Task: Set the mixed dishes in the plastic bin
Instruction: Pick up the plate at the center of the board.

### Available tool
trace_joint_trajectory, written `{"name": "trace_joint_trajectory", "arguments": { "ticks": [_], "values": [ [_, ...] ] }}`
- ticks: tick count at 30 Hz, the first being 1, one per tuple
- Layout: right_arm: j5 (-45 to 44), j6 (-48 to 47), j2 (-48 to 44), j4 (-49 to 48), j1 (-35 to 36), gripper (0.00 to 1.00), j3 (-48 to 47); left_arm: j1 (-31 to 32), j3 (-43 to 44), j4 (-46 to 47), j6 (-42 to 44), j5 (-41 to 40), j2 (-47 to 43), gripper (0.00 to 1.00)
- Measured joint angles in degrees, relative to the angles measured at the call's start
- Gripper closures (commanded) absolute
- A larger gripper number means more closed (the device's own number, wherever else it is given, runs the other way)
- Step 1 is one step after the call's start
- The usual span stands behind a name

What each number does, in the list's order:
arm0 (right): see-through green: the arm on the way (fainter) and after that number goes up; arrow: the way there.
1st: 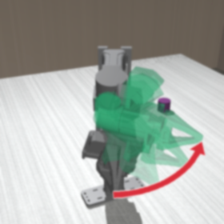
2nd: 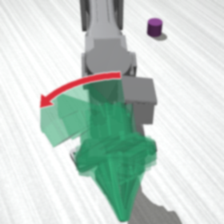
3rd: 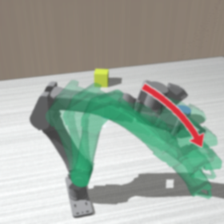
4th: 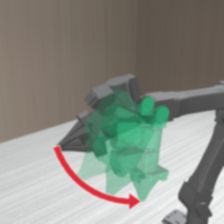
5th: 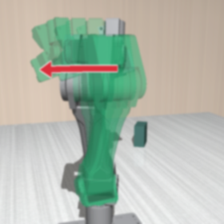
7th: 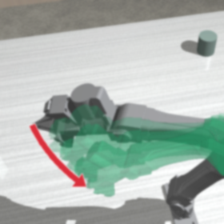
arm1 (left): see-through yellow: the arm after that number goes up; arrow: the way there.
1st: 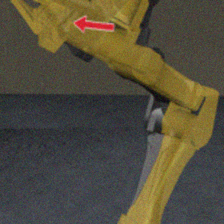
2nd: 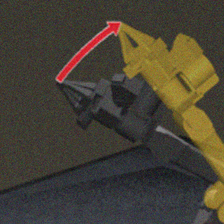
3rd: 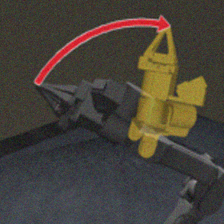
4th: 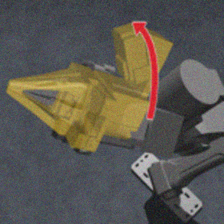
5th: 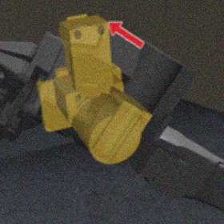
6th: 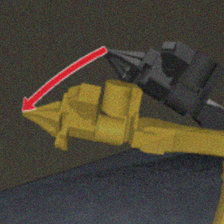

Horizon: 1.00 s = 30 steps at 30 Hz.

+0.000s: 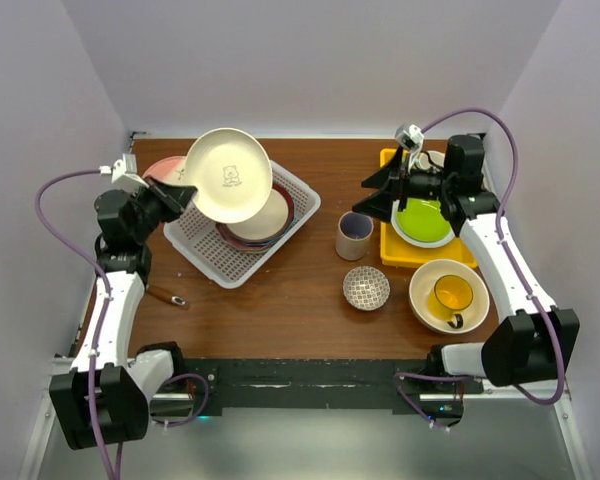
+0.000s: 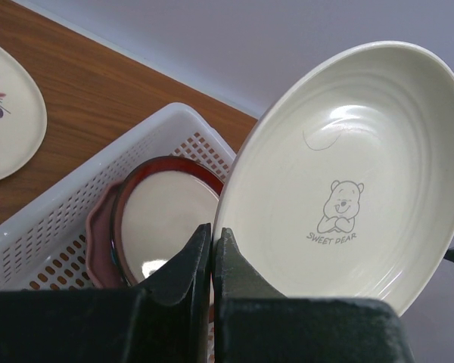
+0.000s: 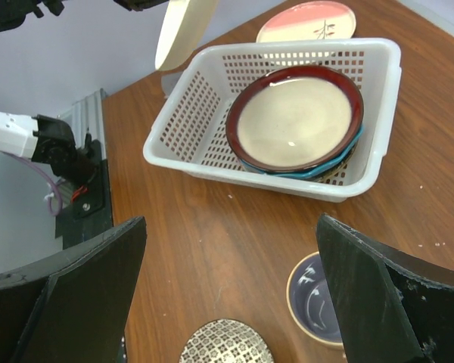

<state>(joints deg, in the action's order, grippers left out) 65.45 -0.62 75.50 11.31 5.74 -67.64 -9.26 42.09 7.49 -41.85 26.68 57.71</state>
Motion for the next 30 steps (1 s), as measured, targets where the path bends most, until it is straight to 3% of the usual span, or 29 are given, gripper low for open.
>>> {"name": "trace_joint_trajectory", "arguments": {
  "ticks": [17,30],
  "values": [
    [-10.3,-8.5,3.6,16.6,11.3,0.02,-10.2,4.3,-3.7,-3.0,3.7,0.2,-6.0,1.00],
    [-16.3,-10.2,3.7,22.1,13.2,0.02,-10.9,12.4,-4.5,-4.1,5.0,-3.3,-7.2,1.00]
  ]
}}
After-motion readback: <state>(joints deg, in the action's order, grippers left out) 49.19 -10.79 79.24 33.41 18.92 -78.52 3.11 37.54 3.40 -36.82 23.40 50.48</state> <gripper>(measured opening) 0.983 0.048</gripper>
